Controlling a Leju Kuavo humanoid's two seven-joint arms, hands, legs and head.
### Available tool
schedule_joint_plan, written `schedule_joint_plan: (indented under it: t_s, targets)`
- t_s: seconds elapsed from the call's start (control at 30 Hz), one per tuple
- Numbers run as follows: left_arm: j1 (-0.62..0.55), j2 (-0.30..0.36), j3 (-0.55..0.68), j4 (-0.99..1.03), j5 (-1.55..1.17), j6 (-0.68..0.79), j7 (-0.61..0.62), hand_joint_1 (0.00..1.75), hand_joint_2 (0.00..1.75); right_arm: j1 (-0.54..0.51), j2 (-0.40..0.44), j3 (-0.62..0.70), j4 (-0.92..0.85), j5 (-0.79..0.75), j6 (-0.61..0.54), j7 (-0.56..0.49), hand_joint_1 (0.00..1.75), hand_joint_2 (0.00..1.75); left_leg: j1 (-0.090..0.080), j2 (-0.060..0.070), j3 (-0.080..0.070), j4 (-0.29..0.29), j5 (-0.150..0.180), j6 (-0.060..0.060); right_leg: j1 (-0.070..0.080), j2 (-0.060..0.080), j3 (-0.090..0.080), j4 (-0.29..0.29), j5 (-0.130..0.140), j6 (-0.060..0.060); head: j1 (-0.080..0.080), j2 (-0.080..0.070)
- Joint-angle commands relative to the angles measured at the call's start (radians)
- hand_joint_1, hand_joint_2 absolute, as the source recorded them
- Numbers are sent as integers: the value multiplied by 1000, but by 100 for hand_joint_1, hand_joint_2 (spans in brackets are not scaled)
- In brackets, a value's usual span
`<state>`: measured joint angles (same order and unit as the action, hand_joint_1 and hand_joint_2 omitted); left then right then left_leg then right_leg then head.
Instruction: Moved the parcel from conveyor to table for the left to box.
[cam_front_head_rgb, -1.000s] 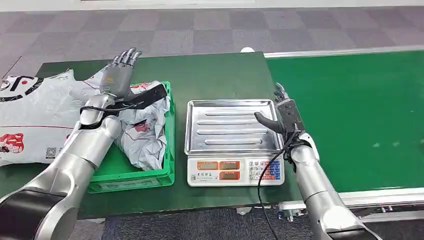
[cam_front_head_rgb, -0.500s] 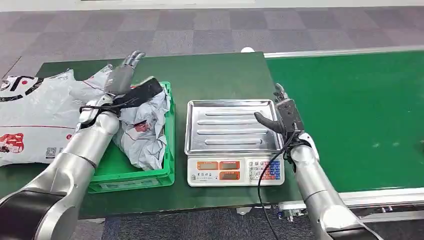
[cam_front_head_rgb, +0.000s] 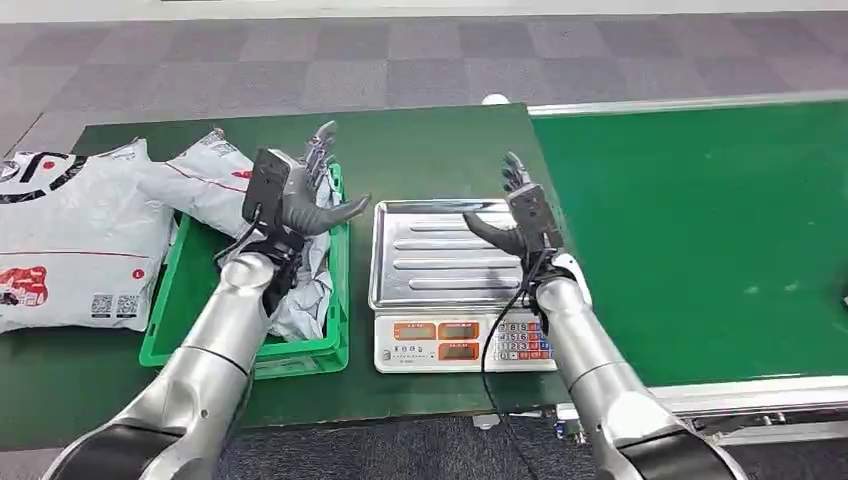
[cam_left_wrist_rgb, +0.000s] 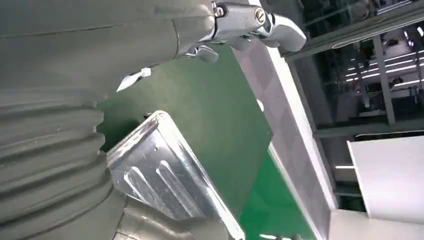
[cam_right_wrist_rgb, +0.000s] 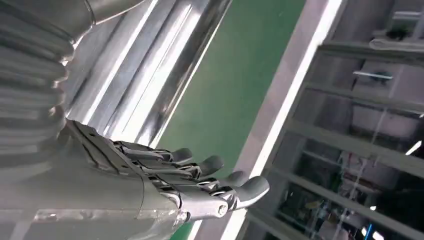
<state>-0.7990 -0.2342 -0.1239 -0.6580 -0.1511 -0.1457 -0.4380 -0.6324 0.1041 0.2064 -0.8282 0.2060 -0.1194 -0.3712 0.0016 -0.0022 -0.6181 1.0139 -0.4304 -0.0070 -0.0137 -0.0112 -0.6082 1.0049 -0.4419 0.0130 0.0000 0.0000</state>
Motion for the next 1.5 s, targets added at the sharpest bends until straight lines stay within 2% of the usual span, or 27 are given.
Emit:
schedule_joint_plan:
  t_s: [0.03,0.3,0.33,0.5,0.6,0.77,1.03,1.13,1.5]
  targets:
    - [25,11,-110,-32,49,50,20,0,175,-27,-4,65,36,-32,7,-13,0,175,0,1,1,0,0,0,0,1,1,-1,0,0,0,0]
    - [137,16,-158,-134,94,166,3,0,175,78,7,60,-43,-45,-74,-66,0,175,0,1,5,-3,-1,0,0,2,5,-4,0,-1,0,0]
    - [156,16,-158,-156,98,180,-1,0,175,94,7,77,-58,2,-126,-53,0,175,0,1,4,-2,-1,0,0,2,4,-3,0,-1,0,0]
    - [231,35,-163,-253,67,221,24,0,175,170,29,80,-189,52,-103,12,0,175,0,3,4,-2,-2,-1,0,4,3,-2,-1,-2,0,0]
    - [258,40,-150,-272,69,218,35,0,175,214,31,83,-264,136,-165,57,0,175,1,4,5,-3,-2,-1,1,4,4,-3,-1,-2,0,0]
    - [285,37,-132,-249,80,216,35,0,175,271,29,56,-336,176,-167,82,0,175,1,2,5,-3,-2,-1,1,3,4,-3,-2,-2,0,0]
    - [305,29,-143,-248,68,215,26,0,175,287,23,17,-349,170,-160,79,0,175,1,1,4,-3,-2,-1,1,2,4,-3,-2,-2,0,0]
    - [313,28,-144,-257,67,213,18,0,175,293,24,-2,-348,133,-153,42,0,175,0,1,4,-3,-2,-1,0,1,4,-3,-2,-2,0,0]
    - [313,21,-167,-276,65,191,11,0,175,300,21,-5,-364,110,-139,26,0,175,0,1,2,-2,-2,0,0,1,2,-2,-2,-1,0,0]
